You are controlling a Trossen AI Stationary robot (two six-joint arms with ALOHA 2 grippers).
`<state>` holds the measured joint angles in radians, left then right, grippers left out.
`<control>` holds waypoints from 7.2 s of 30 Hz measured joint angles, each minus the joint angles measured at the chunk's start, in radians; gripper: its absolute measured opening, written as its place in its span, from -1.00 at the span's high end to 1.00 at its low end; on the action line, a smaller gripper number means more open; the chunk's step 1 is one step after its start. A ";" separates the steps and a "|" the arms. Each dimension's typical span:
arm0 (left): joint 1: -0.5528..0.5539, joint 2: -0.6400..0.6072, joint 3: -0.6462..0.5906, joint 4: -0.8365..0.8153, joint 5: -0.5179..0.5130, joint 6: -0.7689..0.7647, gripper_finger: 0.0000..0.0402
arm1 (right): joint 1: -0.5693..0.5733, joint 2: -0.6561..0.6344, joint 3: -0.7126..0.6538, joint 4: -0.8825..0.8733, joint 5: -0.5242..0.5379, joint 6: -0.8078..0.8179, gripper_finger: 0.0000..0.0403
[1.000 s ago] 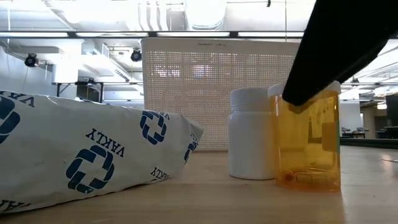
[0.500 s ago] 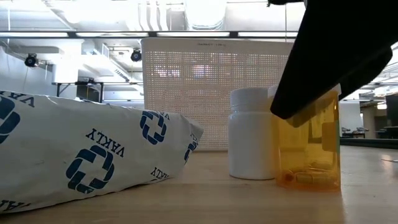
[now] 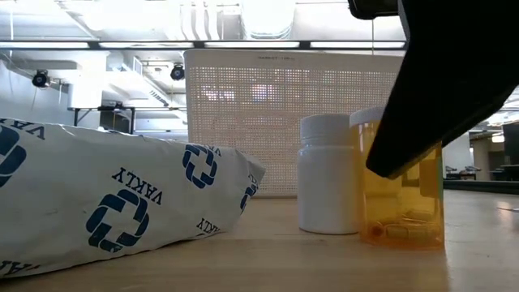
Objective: Pick & place medical supplies in basket/bin
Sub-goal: Put the yellow medicine bottle into the bin, then put the white medicine bottle into the bin, then put the mailer bag into the bin
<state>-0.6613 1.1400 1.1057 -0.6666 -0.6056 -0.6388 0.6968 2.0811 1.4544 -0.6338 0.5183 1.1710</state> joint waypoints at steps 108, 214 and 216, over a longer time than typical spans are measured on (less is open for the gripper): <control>0.263 0.872 0.374 0.336 0.478 0.551 -0.47 | 0.058 -0.572 -0.002 -0.724 0.087 0.250 -0.77; -0.028 0.021 -0.404 0.274 0.265 -0.755 -0.37 | 0.000 -0.489 -0.526 0.452 -0.266 0.677 -0.63; -0.040 0.034 -0.468 0.379 0.266 -0.797 -0.37 | -0.039 -0.488 -0.528 0.459 -0.263 0.650 -0.63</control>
<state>-0.7016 1.1741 0.6380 -0.2873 -0.3394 -1.4356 0.6580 1.5929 0.9260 -0.1753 0.2552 1.8213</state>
